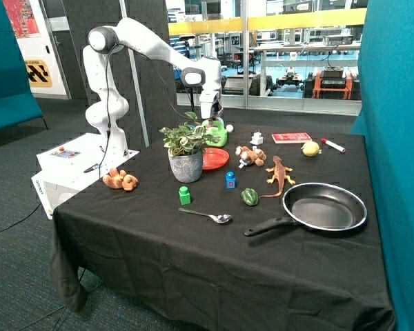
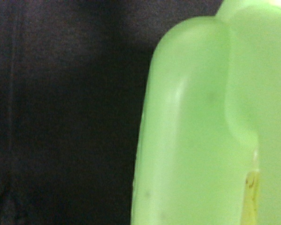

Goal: Water the pot plant and put the can on the plate

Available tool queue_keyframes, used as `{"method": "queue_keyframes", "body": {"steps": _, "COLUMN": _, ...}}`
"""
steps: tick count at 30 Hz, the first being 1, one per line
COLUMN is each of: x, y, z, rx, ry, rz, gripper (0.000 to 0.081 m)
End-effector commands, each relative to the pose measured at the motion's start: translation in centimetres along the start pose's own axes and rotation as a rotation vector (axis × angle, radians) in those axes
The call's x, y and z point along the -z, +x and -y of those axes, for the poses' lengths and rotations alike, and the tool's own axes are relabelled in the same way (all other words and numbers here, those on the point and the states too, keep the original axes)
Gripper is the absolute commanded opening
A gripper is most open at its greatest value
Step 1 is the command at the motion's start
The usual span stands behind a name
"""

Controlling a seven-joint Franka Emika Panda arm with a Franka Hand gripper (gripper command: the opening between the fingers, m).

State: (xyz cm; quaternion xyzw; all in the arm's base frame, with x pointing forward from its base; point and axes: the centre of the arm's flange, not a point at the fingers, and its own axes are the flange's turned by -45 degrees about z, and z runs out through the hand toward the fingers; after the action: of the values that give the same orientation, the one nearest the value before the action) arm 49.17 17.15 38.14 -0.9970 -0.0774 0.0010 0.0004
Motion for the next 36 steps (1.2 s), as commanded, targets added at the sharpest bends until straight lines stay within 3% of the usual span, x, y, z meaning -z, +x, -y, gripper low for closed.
{"method": "queue_keyframes", "body": {"steps": 1, "x": 0.0, "y": 0.1, "z": -0.1, "rx": -0.007, "ry": -0.0010, "rz": -0.0020, "gripper": 0.0000}}
{"method": "queue_keyframes", "body": {"steps": 18, "x": -0.2, "y": 0.3, "z": 0.9, "rx": 0.017, "ry": -0.0010, "rz": -0.0019, "gripper": 0.0000}}
{"method": "queue_keyframes", "body": {"steps": 36, "x": 4.0, "y": 1.0, "z": 0.1, "rx": 0.013, "ry": -0.0010, "rz": -0.0019, "gripper": 0.0000}}
